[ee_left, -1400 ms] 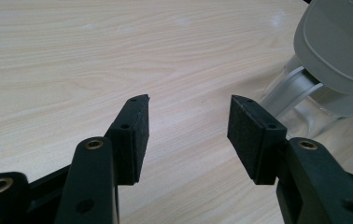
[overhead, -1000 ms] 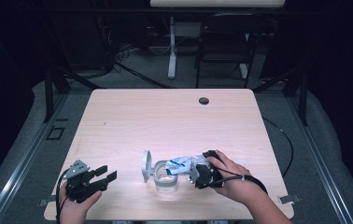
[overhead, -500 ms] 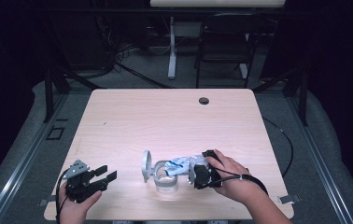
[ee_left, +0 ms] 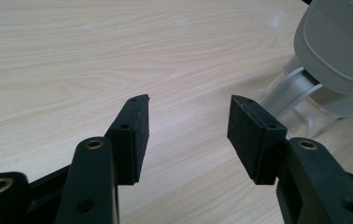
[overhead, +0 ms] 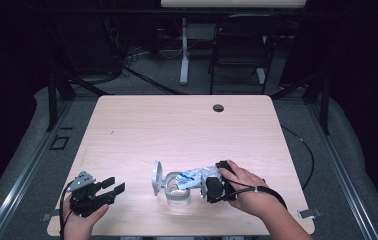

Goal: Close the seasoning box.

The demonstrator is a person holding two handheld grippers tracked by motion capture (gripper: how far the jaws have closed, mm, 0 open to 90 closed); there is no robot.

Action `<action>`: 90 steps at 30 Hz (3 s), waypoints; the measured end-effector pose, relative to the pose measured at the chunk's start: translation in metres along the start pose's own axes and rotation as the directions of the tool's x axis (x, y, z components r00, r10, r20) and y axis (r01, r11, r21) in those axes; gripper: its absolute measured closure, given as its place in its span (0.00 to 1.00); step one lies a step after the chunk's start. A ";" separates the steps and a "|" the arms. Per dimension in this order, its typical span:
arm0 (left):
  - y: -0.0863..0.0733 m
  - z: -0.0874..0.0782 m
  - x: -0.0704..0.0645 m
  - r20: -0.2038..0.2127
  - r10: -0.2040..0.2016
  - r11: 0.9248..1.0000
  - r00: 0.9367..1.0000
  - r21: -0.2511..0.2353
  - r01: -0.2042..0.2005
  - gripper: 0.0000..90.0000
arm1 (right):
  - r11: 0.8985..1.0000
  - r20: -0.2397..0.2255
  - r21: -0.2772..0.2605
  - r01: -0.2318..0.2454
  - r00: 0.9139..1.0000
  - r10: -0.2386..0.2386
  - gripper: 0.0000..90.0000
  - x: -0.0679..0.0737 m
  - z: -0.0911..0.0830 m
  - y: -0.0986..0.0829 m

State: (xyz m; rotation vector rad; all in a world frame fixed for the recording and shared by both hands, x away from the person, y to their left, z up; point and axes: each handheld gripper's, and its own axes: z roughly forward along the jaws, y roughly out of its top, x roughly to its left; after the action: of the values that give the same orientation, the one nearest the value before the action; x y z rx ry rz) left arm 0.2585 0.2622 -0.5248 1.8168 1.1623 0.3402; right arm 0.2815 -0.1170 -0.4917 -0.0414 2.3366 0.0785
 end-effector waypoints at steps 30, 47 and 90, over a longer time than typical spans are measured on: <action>-0.001 0.000 0.001 -0.004 -0.001 1.000 1.000 0.005 0.001 0.54 | 0.999 0.004 0.021 0.036 0.999 -0.037 0.47 -0.002 -0.001 0.004; -0.001 0.001 0.002 -0.006 -0.002 1.000 1.000 0.006 0.002 0.54 | 0.996 -0.002 0.053 0.072 0.997 -0.072 0.47 -0.004 -0.003 0.005; -0.003 0.002 0.003 -0.009 -0.006 1.000 1.000 0.010 0.006 0.54 | 0.986 -0.001 0.085 0.147 0.989 -0.147 0.47 -0.011 -0.005 0.012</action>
State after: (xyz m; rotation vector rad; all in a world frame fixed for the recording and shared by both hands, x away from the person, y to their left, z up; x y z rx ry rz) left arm 0.2601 0.2641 -0.5288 1.8218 1.1777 0.3403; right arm 0.2850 -0.1057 -0.4803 -0.1707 2.3217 -0.0940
